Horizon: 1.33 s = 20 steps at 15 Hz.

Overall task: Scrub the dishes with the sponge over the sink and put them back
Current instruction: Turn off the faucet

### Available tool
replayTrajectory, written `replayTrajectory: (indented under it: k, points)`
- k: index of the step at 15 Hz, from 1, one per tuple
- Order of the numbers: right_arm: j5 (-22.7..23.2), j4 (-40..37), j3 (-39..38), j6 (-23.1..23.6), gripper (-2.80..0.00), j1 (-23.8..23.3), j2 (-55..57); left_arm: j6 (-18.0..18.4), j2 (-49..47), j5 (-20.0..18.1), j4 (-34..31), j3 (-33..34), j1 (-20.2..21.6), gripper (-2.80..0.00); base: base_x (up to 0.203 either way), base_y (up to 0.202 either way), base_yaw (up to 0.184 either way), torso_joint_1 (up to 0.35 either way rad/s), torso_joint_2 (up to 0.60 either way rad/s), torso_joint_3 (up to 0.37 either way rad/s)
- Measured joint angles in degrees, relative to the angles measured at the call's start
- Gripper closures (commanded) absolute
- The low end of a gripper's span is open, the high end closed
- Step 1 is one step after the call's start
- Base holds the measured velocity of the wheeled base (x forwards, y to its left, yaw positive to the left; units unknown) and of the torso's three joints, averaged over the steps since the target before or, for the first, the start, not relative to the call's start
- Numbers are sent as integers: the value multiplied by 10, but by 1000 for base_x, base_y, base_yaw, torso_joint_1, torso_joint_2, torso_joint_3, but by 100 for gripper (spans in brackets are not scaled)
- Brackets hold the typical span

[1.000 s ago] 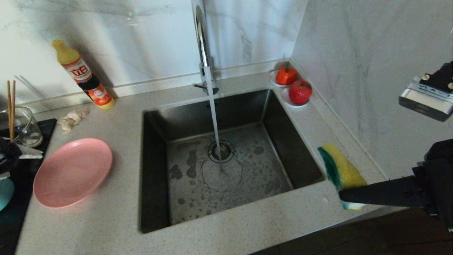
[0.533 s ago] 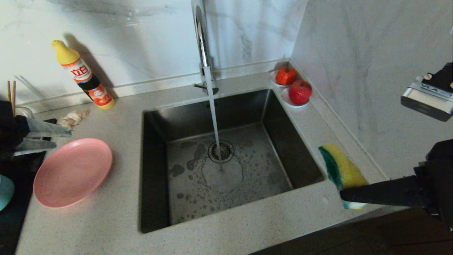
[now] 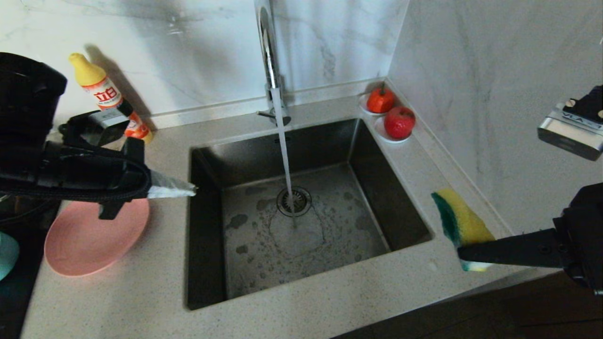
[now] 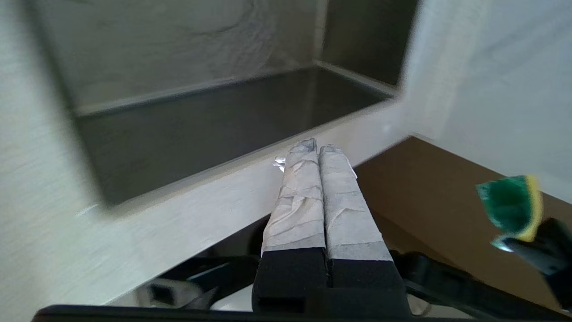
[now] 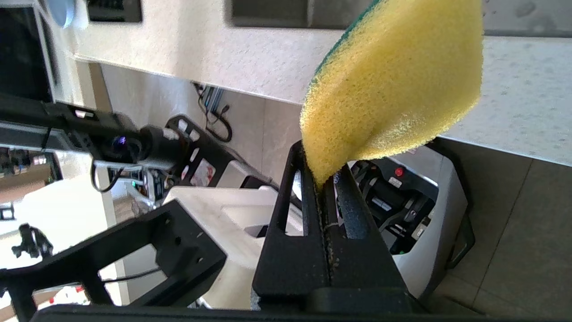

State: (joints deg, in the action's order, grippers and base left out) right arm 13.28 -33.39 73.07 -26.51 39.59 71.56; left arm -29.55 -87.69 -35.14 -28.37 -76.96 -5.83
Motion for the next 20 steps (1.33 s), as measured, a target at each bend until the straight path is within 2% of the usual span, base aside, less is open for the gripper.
replayTrajectory:
  k: [3,5,10,15,18,20]
  points:
    - [3,0,-3,0,0,-9,0,-45,-49,36,52,-17,-57,0,0,0,0,0,0,0]
    - [5,4,-9,2,0,-12,0,-69,-81,57,69,-30,-75,0,0,0,0,0,0,0]
    - [9,29,-27,2,0,-19,1,-141,-136,60,80,-75,-81,0,0,0,0,0,0,0]
    - [10,29,-34,2,0,-23,-1,-203,-163,65,152,-96,-81,0,0,0,0,0,0,0]
    - [13,33,-39,2,0,-31,-3,-214,-187,97,199,-107,-87,0,0,0,0,0,0,0]
    - [19,34,-40,3,0,-39,-4,-221,-204,110,207,-124,-88,0,0,0,0,0,0,0]
